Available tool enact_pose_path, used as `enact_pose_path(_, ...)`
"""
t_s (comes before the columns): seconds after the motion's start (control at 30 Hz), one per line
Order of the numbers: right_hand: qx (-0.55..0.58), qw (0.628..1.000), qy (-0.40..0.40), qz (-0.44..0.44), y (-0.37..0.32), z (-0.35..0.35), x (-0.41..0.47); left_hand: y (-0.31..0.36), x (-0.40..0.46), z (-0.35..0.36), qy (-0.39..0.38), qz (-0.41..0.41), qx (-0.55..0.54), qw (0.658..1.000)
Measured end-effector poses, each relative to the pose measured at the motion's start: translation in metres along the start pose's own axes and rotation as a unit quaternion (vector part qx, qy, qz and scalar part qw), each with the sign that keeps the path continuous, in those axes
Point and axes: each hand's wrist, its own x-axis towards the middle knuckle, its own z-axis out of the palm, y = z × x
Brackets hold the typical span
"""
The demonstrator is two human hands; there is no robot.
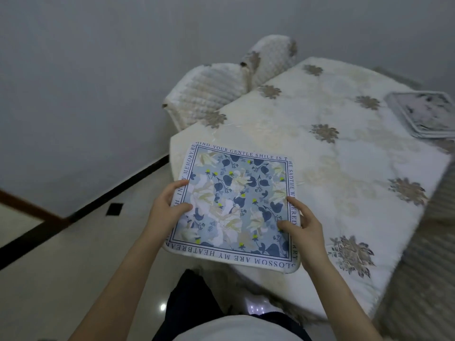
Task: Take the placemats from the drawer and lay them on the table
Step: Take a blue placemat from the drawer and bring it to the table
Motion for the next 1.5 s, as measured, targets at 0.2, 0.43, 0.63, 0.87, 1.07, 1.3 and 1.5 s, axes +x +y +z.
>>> enact_pose_path(0.2,0.049,0.99,0.135,0.008,0.008,0.044,0.012,0.008,0.11,-0.01,-0.16,0.04,0.042,0.985)
enact_pose_path(0.43,0.057,0.958,0.28,0.036,0.049,0.09,0.012,-0.009,0.191,0.001,-0.326,0.083,0.14,0.931)
enact_pose_path(0.63,0.066,0.929,0.357,0.07,0.087,0.107,0.009,-0.048,0.217,0.024,-0.408,0.078,0.192,0.889)
enact_pose_path(0.87,0.019,0.918,0.387,0.09,0.12,0.116,0.016,-0.094,0.227,0.034,-0.41,0.072,0.237,0.878)
enact_pose_path(1.07,-0.154,0.901,0.395,0.093,0.144,0.118,0.025,-0.119,0.215,0.033,-0.316,0.176,0.361,0.859)
enact_pose_path(1.3,-0.474,0.803,0.352,0.073,0.17,0.117,0.029,-0.123,0.224,0.041,-0.271,0.411,0.552,0.673)
enact_pose_path(1.5,-0.442,0.846,0.298,-0.011,0.104,0.136,0.137,-0.106,0.23,0.135,-0.379,0.436,0.512,0.636)
